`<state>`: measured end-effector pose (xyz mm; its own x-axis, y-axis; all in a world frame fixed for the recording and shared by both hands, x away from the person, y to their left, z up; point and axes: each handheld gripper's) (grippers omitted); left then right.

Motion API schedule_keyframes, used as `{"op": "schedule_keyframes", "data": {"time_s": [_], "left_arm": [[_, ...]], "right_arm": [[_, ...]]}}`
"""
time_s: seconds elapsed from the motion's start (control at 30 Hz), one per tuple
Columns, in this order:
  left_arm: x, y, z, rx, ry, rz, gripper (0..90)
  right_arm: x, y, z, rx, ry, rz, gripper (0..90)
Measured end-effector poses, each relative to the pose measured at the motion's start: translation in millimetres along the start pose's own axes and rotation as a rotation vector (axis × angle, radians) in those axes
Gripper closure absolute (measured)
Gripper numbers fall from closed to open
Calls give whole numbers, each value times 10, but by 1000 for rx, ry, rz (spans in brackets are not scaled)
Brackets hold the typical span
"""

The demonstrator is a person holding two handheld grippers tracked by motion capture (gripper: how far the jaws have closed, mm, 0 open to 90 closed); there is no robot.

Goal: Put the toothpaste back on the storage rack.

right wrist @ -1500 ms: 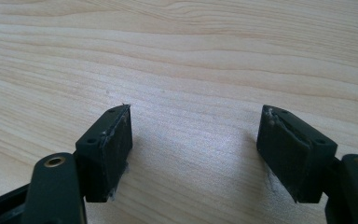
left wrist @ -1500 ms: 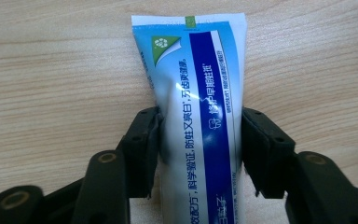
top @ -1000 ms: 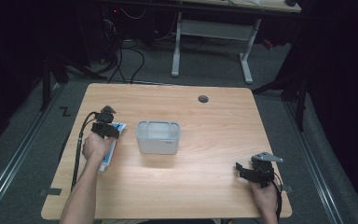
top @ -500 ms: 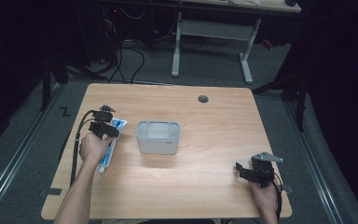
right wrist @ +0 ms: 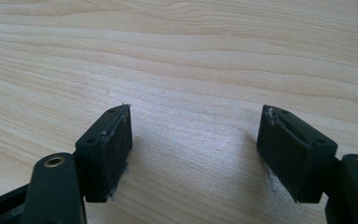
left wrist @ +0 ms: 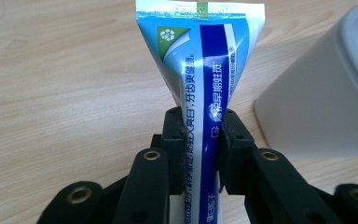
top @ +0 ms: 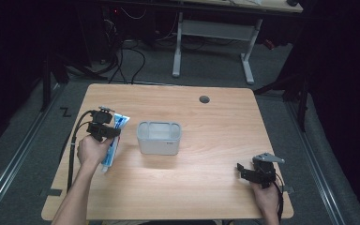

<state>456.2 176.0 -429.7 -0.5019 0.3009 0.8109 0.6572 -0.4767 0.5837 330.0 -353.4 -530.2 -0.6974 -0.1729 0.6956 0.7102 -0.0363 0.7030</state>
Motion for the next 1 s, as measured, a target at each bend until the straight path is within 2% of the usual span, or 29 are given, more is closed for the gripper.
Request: {"op": "schedule_keyframes", "data": {"time_s": [0.27,0.57,0.73,0.9,1.0], "left_arm": [[200,-29,-55,-12,-20,-77,757],[374,-34,-138,-10,-72,-173,757],[444,-48,-162,-10,-91,-206,757],[489,-46,-164,3,-128,-233,757],[520,-42,-175,2,-131,-249,757]], "right_arm": [[0,0,0,0,0,0,266],[0,0,0,1,0,0,266],[0,0,0,0,0,0,266],[0,0,0,1,-1,1,266],[0,0,0,1,0,0,266]]}}
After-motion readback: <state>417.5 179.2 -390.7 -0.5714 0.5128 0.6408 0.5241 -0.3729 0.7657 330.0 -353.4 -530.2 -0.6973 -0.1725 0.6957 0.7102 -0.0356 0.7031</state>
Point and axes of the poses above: each handheld gripper's, and its own axes: x roughly backward along the jaws, y roughly out of its top, z roughly to its left, and after that the axes turned 13 degrees about -x, right-handed
